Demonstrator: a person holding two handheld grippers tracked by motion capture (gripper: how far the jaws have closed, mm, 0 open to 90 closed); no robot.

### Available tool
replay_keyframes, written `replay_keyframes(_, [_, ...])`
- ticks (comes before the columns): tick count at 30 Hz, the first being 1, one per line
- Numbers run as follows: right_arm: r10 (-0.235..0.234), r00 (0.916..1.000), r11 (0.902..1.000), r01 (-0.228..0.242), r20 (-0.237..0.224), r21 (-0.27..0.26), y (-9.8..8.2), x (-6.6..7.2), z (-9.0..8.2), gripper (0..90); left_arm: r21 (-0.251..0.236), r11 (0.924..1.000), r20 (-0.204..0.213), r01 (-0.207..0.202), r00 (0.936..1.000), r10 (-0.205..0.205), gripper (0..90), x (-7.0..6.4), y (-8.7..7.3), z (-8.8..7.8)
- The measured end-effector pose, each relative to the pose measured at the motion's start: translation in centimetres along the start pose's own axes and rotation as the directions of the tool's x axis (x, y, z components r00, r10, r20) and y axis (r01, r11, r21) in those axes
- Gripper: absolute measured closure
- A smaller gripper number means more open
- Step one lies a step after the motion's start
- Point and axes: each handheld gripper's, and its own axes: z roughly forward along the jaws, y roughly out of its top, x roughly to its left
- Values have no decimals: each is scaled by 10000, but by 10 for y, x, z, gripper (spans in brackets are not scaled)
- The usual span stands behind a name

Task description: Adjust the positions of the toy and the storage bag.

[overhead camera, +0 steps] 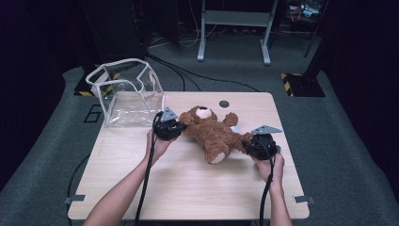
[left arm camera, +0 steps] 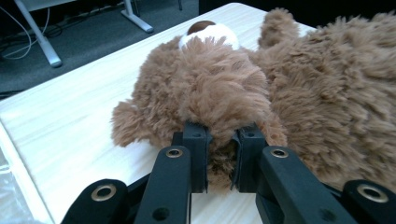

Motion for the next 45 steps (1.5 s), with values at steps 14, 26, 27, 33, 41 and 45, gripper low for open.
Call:
replay_keyframes(14, [-345, 9987, 9992, 352, 363, -205, -9, 23, -25, 747, 337, 9993, -16, -165, 9999, 166, 793, 3, 9, 20])
replay_keyframes(26, [-303, 9951, 9993, 322, -939, 184, -28, 52, -1, 745, 879, 9871, 155, 1340, 9906, -1359, 767, 21, -21, 25])
replay_keyframes(27, [-319, 9950, 9992, 342, -951, 228, -28, 53, -1, 745, 944, 9865, 171, 1338, 9906, -1359, 765, 21, -21, 24])
replay_keyframes(33, [-187, 9914, 9992, 229, -1294, 317, -33, 58, -4, 745, 1024, 9766, 452, 1891, 9799, -1944, 718, 20, -22, 23])
replay_keyframes(41, [71, 9886, 9997, -32, -1502, 257, -37, 60, 1, 741, 1094, 9611, -33, 2535, 9670, -2547, 379, 20, -15, 9])
replay_keyframes(45, [90, 9883, 9996, -49, -1522, 274, -37, 61, 2, 737, 1115, 9579, 118, 2645, 9635, -2674, 280, 13, -5, 5])
